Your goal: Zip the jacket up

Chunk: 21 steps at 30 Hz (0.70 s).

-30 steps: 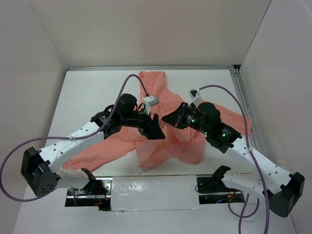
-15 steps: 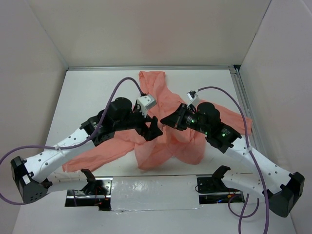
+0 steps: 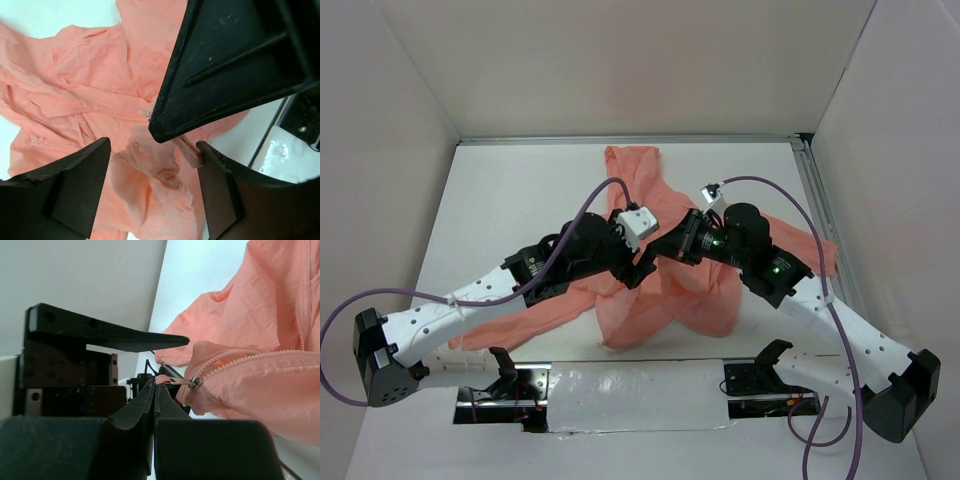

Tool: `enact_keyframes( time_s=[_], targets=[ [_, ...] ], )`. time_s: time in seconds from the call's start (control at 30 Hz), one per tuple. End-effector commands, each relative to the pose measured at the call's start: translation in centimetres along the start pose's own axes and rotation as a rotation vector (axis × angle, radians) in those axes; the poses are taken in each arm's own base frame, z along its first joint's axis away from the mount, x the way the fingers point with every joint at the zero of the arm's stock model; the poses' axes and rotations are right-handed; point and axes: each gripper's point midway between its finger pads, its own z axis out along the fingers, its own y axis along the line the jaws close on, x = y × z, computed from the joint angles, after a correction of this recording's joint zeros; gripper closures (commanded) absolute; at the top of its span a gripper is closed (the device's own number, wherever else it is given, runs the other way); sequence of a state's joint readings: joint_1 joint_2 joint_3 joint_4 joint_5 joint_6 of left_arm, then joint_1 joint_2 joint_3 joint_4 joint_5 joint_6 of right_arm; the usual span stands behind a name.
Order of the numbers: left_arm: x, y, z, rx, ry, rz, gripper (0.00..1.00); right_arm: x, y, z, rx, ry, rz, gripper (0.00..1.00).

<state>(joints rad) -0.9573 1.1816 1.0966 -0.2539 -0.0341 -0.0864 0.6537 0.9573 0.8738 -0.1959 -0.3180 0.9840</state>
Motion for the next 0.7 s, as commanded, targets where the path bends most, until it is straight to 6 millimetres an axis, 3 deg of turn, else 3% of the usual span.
enact_keyframes(
  time_s=[0.0, 0.13, 0.27, 0.67],
  targets=[
    [-0.7, 0.5, 0.3, -0.030, -0.029, 0.038, 0.19, -1.4, 2.6, -0.5, -0.064, -0.021, -0.001, 1.00],
    [-0.7, 0.1, 0.1, -0.010, -0.049, 0.041, 0.20, -1.6, 2.8, -0.5, -0.079, -0.022, 0.005, 1.00],
    [-0.8, 0.4, 0.0, -0.027, -0.049, 0.048, 0.35, -1.5, 2.7, -0.2, -0.075, -0.011, 0.008, 1.00],
    [-0.3, 0.8, 1.0, -0.044, -0.031, 0.076, 0.41, -1.6, 3.2, -0.3, -0.125, 0.021, 0.034, 1.00]
  ],
)
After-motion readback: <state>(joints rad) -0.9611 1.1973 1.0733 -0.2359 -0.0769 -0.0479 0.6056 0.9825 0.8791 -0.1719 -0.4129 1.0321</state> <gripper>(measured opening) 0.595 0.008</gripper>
